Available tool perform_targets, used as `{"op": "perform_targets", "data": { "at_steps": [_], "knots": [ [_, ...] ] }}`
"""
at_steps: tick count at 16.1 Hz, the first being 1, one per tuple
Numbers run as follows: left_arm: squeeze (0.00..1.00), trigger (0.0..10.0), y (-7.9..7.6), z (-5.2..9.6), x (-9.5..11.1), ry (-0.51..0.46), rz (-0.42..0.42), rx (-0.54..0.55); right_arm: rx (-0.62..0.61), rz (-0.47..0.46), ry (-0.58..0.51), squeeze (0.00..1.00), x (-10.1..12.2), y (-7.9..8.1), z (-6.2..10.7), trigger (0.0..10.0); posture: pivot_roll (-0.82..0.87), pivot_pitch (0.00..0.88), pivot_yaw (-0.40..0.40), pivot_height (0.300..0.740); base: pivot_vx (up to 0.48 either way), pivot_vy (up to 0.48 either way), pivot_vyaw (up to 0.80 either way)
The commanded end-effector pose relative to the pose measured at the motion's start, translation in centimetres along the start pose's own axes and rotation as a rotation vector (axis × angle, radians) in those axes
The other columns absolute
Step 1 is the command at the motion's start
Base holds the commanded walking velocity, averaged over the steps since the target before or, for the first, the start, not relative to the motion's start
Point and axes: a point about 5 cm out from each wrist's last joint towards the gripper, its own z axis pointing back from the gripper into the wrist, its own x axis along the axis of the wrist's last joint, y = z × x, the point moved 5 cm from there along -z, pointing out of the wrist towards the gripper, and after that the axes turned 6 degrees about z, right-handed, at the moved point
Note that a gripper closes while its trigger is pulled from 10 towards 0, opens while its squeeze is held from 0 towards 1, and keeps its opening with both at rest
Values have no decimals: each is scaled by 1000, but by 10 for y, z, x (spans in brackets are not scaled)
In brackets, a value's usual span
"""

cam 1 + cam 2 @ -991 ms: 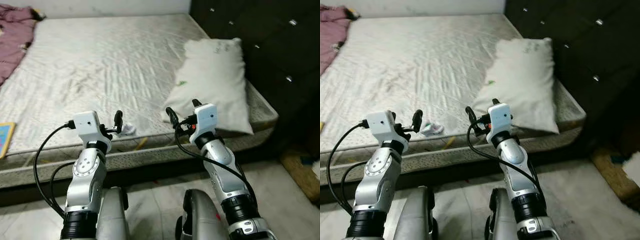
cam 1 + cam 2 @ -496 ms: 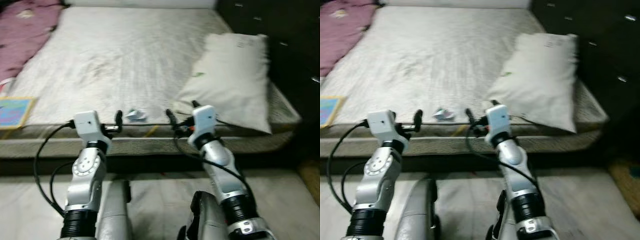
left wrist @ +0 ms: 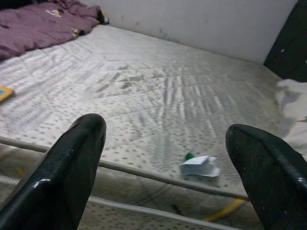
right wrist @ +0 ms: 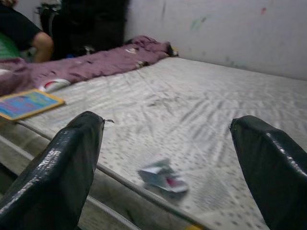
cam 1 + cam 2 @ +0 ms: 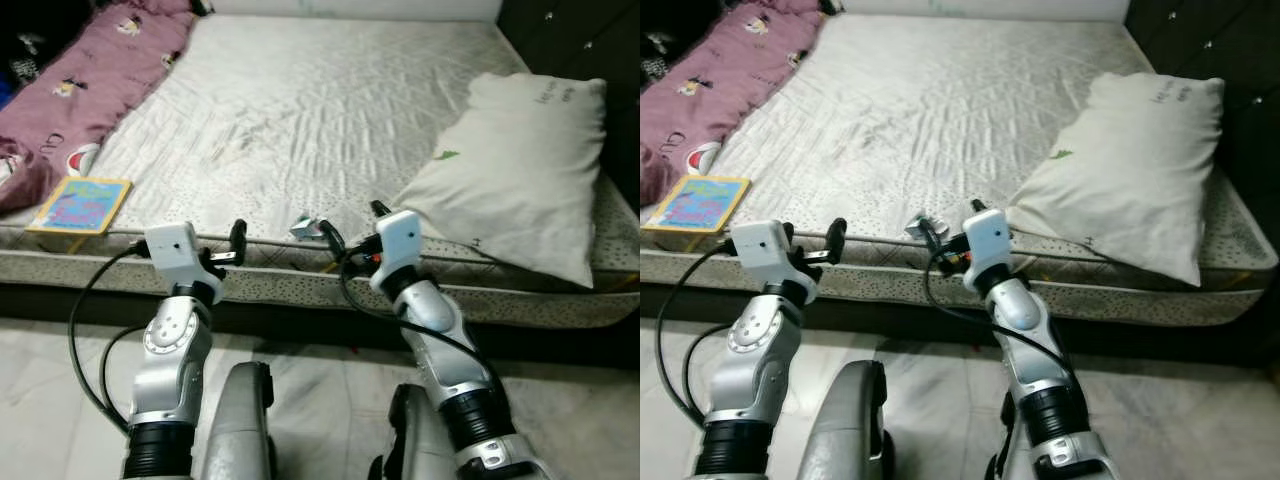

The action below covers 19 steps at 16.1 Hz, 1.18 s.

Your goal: Clean up the room

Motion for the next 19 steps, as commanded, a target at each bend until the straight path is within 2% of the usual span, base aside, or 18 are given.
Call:
{"op": "perform_targets", "data": {
  "at_steps": [1,19],
  "knots": [
    [0,10000,-3,0,2,2,-6,-14,-8,-4,2,0,0,-3,-1,10000,39,52,-6,592,0,0,0],
    [0,10000,-7,-1,-1,16,2,-37,9,17,8,0,-3,1,-2,10000,41,51,-7,592,335,0,0]
  ]
}}
